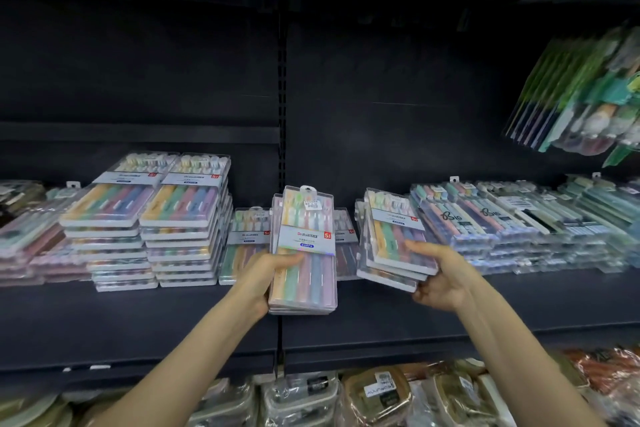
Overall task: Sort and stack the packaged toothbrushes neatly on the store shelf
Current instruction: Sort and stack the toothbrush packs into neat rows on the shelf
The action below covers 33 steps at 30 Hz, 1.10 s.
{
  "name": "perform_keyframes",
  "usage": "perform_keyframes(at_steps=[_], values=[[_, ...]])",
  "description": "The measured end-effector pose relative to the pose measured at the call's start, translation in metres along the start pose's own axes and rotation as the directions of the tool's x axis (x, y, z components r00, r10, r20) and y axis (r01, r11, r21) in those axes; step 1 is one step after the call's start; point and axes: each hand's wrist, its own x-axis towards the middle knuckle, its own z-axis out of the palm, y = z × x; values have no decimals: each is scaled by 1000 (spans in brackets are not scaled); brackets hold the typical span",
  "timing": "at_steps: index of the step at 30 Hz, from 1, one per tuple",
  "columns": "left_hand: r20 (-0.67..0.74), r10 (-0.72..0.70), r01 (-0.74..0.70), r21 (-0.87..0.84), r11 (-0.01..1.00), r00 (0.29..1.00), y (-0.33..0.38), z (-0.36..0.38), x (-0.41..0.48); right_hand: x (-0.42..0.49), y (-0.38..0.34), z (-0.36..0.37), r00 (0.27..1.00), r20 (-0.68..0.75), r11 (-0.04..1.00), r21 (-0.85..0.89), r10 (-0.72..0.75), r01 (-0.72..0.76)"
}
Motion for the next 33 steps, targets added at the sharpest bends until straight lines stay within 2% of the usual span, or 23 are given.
perform_keyframes(at_steps=[3, 7, 11, 13, 17, 22, 27, 30, 33], values=[[-18, -45, 45, -16, 999, 999, -10, -2, -4, -12, 9, 5, 993, 104, 996, 69, -56, 49], [-22, -47, 46, -30, 998, 999, -19, 2, -9, -18, 25, 25, 967, 214, 991, 44, -135, 129], [-50, -6, 1, -92, 996, 999, -20, 9, -14, -15, 41, 49, 958, 269, 994, -12, -99, 106], [-85, 18, -25, -85, 996, 996, -22, 6, -15, -13, 46, 53, 956, 286, 994, -63, -67, 88], [-59, 55, -57, -29, 998, 997, -26, 1, -21, -11, 41, 55, 941, 334, 974, -197, -44, 115], [-79, 139, -133, 76, 988, 987, -24, 1, -27, -3, 29, 65, 916, 402, 998, -46, -11, 32], [-82, 89, -86, 42, 995, 993, -24, -7, -30, 3, 24, 68, 938, 343, 995, -63, -56, 83], [-71, 66, -64, 31, 997, 995, -15, -11, -41, 1, 18, 62, 938, 334, 996, 26, -89, 85], [-49, 88, -83, 96, 992, 995, 4, -19, -49, -4, 2, 54, 949, 282, 988, 108, -141, 114]])
